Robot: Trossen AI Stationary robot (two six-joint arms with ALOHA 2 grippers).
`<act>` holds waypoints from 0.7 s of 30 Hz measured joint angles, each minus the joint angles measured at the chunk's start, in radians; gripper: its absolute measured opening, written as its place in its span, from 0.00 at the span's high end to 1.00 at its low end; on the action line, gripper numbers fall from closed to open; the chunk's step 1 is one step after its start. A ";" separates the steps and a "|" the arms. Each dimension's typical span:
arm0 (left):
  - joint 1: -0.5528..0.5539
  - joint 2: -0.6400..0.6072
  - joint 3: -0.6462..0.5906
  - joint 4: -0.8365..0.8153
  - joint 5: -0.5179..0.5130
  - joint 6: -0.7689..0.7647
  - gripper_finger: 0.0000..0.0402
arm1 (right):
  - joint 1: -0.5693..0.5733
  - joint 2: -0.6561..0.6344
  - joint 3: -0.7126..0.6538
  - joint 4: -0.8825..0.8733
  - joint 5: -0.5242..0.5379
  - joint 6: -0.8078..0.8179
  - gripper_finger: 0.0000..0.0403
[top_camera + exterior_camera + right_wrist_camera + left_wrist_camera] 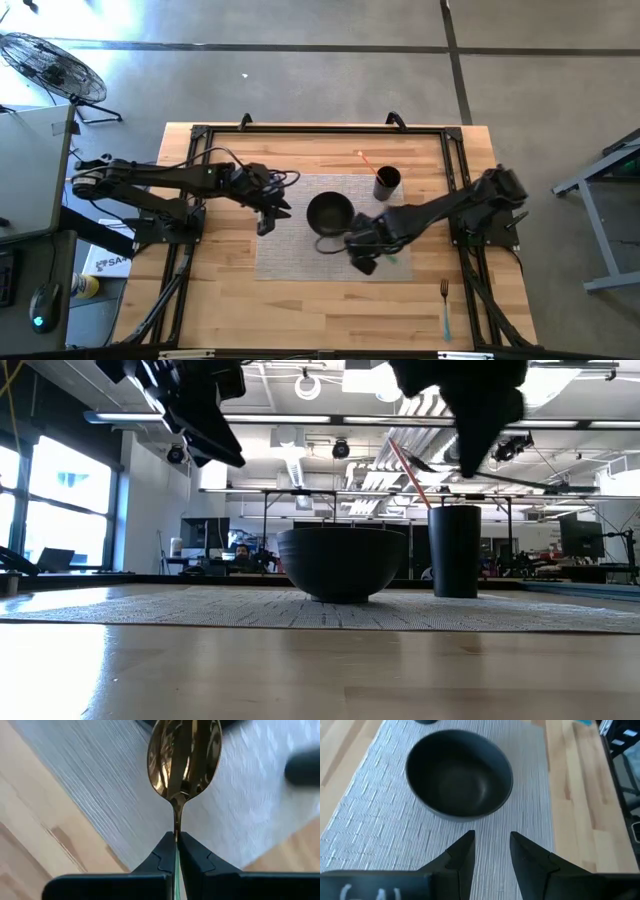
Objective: Pick & Place Utensil
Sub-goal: Put the green spoon into the black bowl to the bottom left of the black bowl
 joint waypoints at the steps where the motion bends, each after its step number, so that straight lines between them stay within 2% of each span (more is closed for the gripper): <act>1: 0.000 -0.009 0.000 -0.001 0.000 0.000 0.70 | -0.007 0.029 0.048 -0.018 0.013 -0.037 0.99; 5: 0.000 -0.046 0.000 -0.004 -0.003 0.010 0.70 | -0.046 0.123 0.200 -0.064 0.062 -0.175 0.98; 10: 0.000 -0.111 -0.015 -0.002 -0.019 0.028 0.70 | -0.116 0.202 0.306 -0.067 0.053 -0.317 0.99; 15: 0.000 -0.177 -0.045 -0.005 -0.067 0.028 0.70 | -0.194 0.238 0.345 -0.032 0.026 -0.417 0.98; 21: 0.000 -0.236 -0.078 -0.007 -0.082 0.017 0.70 | -0.273 0.244 0.308 0.057 -0.045 -0.483 0.98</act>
